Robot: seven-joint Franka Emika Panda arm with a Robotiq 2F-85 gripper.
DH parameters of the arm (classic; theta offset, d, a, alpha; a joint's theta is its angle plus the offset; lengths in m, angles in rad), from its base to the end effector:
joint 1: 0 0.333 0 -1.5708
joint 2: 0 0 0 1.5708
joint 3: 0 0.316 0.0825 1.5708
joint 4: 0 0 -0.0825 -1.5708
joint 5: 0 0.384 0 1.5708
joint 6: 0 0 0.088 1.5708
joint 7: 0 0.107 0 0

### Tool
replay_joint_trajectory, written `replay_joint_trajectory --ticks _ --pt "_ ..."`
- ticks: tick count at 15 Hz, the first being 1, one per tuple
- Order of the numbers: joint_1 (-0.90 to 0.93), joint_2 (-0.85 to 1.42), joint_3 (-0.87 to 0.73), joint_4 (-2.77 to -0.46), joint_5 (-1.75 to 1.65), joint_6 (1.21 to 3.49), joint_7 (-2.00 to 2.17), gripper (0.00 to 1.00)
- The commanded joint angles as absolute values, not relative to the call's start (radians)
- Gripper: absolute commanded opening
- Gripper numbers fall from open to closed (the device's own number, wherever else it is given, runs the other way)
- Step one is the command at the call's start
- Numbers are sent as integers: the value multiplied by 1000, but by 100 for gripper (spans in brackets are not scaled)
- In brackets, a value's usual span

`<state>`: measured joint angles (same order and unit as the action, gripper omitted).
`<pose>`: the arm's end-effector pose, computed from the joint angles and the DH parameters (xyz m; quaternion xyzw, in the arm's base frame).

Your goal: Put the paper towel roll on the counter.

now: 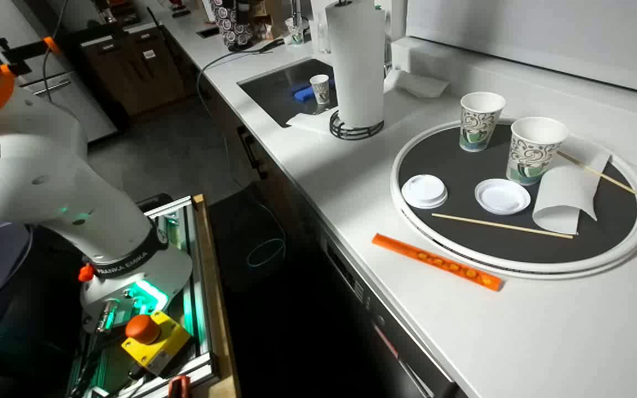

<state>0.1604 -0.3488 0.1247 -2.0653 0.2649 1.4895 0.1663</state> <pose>0.3972 0.1543 0.5614 -0.9862 -0.0481 0.1350 0.0833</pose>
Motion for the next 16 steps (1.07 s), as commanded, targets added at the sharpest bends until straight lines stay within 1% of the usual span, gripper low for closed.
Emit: replay_joint_trajectory --ticks 1,4,6,14,16 --pt "145 -348 138 -2062 268 1485 163 100" --pt "145 -348 138 -2062 268 1485 163 100" --pt "134 -349 136 -2066 285 1533 190 100" --pt "51 -325 141 -2069 264 1866 474 100" --pt "63 -328 130 -2064 264 1837 414 100"
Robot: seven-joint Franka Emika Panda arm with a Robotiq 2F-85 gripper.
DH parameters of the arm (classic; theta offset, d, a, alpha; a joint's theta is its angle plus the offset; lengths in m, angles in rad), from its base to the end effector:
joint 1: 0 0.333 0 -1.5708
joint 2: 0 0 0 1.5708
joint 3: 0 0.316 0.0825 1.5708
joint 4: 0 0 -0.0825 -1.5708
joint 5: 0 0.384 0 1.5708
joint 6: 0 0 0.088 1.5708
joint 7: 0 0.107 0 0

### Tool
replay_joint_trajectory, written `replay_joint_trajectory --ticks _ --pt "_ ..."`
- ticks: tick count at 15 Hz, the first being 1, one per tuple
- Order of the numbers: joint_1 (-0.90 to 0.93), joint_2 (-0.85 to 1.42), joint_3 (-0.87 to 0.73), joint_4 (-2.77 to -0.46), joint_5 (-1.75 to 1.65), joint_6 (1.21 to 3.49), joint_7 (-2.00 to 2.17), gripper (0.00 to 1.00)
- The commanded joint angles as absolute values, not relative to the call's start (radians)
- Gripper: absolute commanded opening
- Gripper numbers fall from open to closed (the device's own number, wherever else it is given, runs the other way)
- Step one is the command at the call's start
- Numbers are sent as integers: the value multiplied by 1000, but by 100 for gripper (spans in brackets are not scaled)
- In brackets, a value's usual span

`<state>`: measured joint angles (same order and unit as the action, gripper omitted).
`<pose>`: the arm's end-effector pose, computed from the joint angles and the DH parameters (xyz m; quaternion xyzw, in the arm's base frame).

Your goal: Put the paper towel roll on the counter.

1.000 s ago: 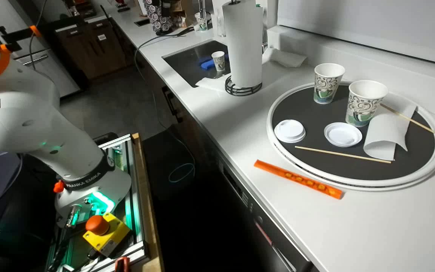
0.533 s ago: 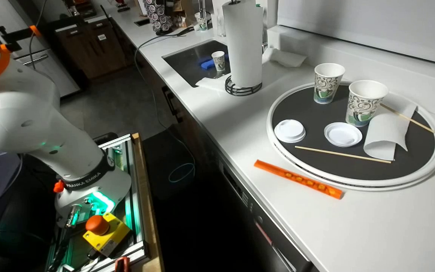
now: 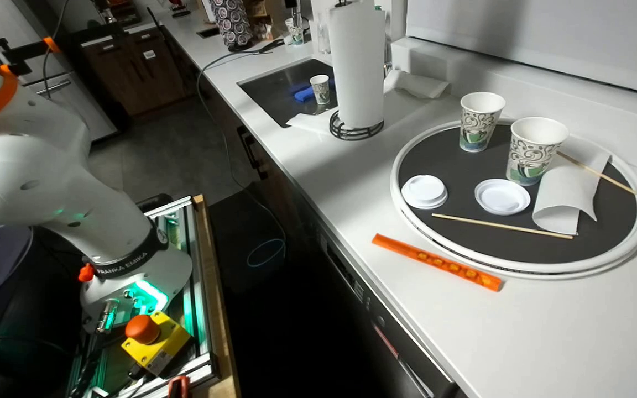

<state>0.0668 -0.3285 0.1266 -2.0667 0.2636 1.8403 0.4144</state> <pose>0.4542 0.1172 0.5791 -0.9829 0.1402 -0.0157 0.1180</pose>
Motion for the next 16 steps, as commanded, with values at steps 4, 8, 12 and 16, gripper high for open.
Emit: replay_joint_trajectory --ticks 4,8,12,16 --pt "47 -318 130 -2059 308 1847 529 100" --pt "46 -295 150 -2072 364 1903 705 100" --pt "57 -277 200 -2102 346 2076 936 100" --pt "62 -295 253 -2185 287 2243 1189 100"
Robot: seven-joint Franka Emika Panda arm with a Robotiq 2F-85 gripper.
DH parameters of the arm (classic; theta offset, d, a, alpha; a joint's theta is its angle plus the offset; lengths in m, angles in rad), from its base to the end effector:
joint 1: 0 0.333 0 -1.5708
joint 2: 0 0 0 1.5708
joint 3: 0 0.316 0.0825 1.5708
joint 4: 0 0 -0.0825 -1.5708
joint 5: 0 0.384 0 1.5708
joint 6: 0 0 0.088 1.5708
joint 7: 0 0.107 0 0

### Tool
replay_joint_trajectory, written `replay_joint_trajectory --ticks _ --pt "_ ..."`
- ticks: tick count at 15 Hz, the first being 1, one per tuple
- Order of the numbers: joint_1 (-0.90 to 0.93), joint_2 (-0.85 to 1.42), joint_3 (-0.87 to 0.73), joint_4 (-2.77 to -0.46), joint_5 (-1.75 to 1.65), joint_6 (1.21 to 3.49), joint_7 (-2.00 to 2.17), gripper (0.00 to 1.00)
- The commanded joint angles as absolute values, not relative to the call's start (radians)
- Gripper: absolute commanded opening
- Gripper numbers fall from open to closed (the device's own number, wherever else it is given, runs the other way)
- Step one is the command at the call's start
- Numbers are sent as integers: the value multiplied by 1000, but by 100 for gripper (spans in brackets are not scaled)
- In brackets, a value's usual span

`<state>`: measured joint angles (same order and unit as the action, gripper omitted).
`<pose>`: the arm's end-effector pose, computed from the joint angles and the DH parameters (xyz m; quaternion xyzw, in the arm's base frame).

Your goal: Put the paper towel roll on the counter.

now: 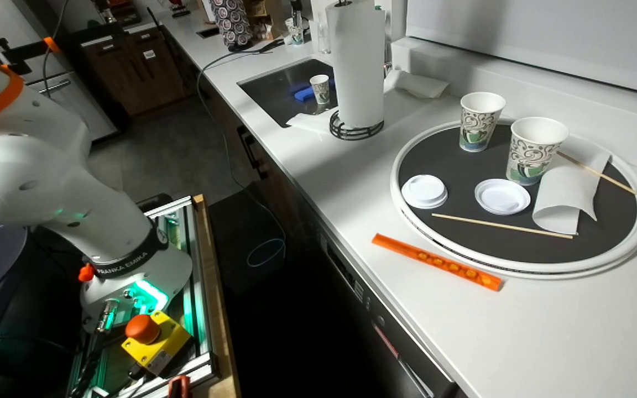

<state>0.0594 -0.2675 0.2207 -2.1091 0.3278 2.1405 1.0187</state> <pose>0.4799 0.1619 0.5579 -0.8896 0.4157 -0.0439 0.1839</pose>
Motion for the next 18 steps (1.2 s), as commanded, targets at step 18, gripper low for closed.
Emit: replay_joint_trajectory --ticks 18 --pt "70 -197 269 -2154 100 2355 1490 100"
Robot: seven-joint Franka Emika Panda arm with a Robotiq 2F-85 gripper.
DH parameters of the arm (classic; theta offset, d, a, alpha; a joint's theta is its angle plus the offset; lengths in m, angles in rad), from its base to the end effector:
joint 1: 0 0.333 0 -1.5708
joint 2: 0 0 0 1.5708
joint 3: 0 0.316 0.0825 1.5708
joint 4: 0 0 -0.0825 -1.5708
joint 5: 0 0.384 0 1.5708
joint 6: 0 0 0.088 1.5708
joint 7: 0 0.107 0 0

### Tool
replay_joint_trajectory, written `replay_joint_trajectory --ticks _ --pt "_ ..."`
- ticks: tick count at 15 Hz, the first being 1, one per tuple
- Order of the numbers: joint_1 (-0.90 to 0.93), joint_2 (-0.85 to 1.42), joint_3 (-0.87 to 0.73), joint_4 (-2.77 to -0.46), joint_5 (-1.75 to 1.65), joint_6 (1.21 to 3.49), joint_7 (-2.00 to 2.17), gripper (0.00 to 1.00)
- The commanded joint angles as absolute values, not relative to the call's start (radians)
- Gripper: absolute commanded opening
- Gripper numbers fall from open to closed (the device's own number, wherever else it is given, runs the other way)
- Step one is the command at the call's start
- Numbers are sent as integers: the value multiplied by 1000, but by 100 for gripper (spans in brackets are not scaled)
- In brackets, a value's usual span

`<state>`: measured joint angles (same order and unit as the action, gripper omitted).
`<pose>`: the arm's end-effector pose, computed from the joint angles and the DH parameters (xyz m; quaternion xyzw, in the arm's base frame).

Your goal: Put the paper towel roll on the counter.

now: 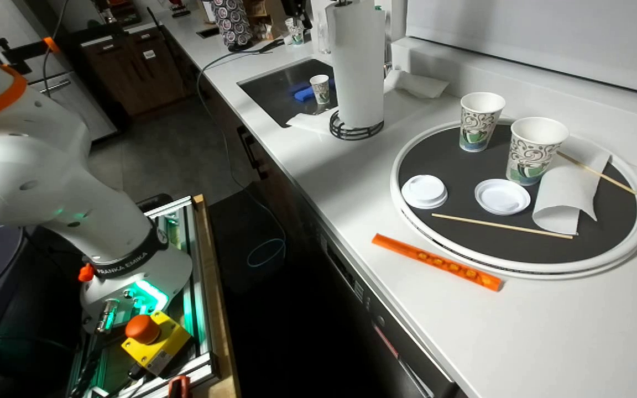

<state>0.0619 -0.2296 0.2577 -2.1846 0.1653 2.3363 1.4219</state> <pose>0.4889 0.1726 0.5214 -0.8130 0.5501 -0.0896 0.1686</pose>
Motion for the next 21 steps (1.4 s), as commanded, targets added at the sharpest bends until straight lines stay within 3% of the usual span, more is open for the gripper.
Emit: replay_joint_trajectory --ticks 1,5,10,11,12,13,15,21 --pt "75 -188 271 -2146 88 2348 1497 100" --pt "86 -153 274 -2116 37 2346 1530 91" --pt "98 -113 270 -2083 -28 2344 1569 90" --pt "101 -105 269 -2075 -38 2339 1574 86" --pt "104 -96 267 -2065 -46 2336 1577 70" --pt "107 -88 266 -2058 -52 2335 1579 61" --pt "113 -77 263 -2046 -64 2333 1584 54" --pt "128 -65 255 -2028 -84 2329 1596 5"
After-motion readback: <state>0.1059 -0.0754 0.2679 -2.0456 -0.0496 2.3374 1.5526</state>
